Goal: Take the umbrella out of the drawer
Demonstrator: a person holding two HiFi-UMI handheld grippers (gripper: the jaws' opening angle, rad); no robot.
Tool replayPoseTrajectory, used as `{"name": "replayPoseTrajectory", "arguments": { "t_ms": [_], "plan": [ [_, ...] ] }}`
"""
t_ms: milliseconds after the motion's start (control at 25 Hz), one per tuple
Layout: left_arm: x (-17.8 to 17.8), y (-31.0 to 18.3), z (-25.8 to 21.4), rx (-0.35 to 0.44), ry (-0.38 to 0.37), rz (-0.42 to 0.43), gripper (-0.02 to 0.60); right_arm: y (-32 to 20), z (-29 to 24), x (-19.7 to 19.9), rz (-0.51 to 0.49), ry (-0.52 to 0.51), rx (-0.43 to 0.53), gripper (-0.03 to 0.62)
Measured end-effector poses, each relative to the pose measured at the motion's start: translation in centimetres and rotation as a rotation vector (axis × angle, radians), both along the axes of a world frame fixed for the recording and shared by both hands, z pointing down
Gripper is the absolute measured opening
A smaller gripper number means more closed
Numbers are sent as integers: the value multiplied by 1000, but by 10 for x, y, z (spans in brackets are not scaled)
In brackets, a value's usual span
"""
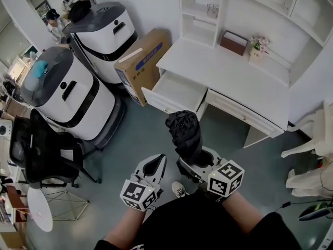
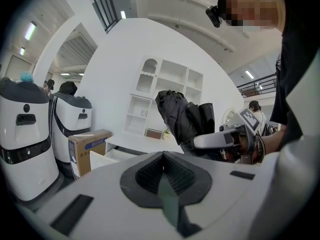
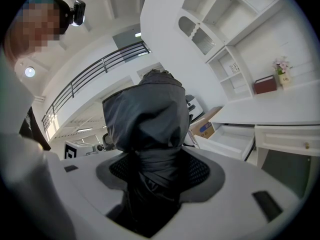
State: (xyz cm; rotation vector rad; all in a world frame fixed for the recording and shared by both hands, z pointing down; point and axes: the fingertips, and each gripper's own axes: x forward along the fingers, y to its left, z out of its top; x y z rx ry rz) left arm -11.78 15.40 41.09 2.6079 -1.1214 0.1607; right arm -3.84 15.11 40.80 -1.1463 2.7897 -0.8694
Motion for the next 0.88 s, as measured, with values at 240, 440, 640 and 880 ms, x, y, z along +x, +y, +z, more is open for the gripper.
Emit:
{"name": "replayPoseTrajectory", "arguments": {
  "t_ms": [240, 440, 640, 880],
  "plan": [
    [-2, 2, 5, -12, 1, -4, 3, 0, 3, 0, 3, -5, -11, 249],
    [-1, 2, 3, -8, 7, 7, 3, 1, 1, 1, 14, 0, -11, 249],
    [1, 2, 3, -7, 8, 22, 3, 2, -1, 1, 26, 3, -10, 249],
    [9, 2, 3, -7, 8, 27, 3, 2, 1, 10, 34, -6, -20, 249]
  ]
}}
